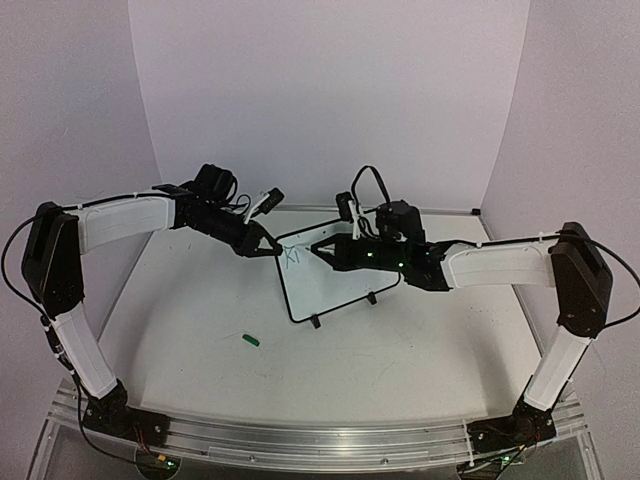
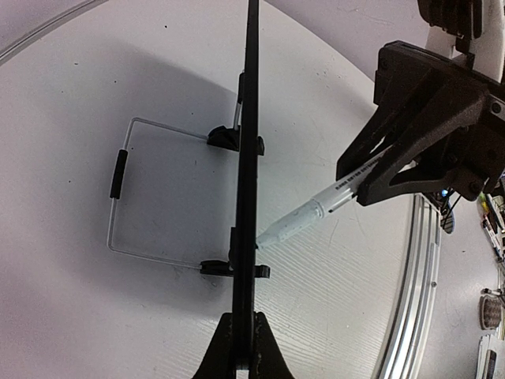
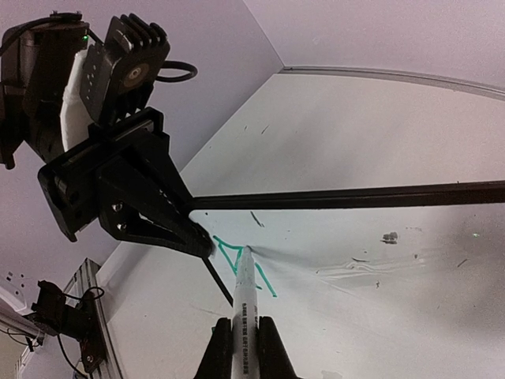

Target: Write a sentence on the whiteboard

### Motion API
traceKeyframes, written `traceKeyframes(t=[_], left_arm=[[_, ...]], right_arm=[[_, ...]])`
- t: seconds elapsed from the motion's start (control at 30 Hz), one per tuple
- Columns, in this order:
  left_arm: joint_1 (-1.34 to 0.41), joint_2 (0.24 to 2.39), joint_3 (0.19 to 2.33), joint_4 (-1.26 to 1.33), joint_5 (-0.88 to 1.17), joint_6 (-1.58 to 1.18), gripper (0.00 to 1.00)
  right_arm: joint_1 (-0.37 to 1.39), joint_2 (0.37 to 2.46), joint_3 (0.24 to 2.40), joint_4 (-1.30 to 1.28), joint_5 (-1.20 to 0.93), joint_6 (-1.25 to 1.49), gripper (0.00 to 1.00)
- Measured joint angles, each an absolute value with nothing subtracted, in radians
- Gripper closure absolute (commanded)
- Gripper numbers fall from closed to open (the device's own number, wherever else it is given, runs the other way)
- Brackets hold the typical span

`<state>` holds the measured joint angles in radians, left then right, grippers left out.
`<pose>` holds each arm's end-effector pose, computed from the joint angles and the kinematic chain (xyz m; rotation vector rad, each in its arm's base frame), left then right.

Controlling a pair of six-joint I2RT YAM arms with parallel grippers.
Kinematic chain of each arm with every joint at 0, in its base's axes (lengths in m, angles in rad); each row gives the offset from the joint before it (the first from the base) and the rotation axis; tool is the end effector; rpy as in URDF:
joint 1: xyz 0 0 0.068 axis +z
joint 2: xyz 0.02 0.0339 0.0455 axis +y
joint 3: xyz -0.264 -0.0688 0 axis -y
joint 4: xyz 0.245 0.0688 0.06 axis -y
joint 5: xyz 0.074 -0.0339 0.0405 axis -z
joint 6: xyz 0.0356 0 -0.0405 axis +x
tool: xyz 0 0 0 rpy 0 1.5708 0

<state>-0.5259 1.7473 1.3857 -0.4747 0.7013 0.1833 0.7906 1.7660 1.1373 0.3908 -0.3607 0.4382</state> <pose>0.3211 -0.2129 0.2677 1.1275 2.0917 -1.0024 0.2787 0.2995 0.2516 -0.6146 1.8632 1.1698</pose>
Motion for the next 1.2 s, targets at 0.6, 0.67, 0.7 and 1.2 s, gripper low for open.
traceKeyframes(t=[0.6, 0.67, 0.7, 1.2], left_arm=[[-0.53, 1.747, 1.387, -0.475, 0.697, 0.184, 1.0], [-0.53, 1.747, 1.387, -0.475, 0.697, 0.184, 1.0], [-0.53, 1.747, 1.387, -0.475, 0.697, 0.184, 1.0], [-0.531, 1.747, 1.387, -0.475, 0.696, 0.184, 1.0]], right_arm=[[0.79, 1.692, 1.06, 0.423, -0.334, 0.45, 1.0], [0.789, 1.693, 1.06, 0.425, -0.331, 0.451, 1.0], [0.789, 1.694, 1.06, 0.425, -0.331, 0.451, 1.0], [0.775, 1.723, 1.06, 0.426, -0.322, 0.465, 1.0]])
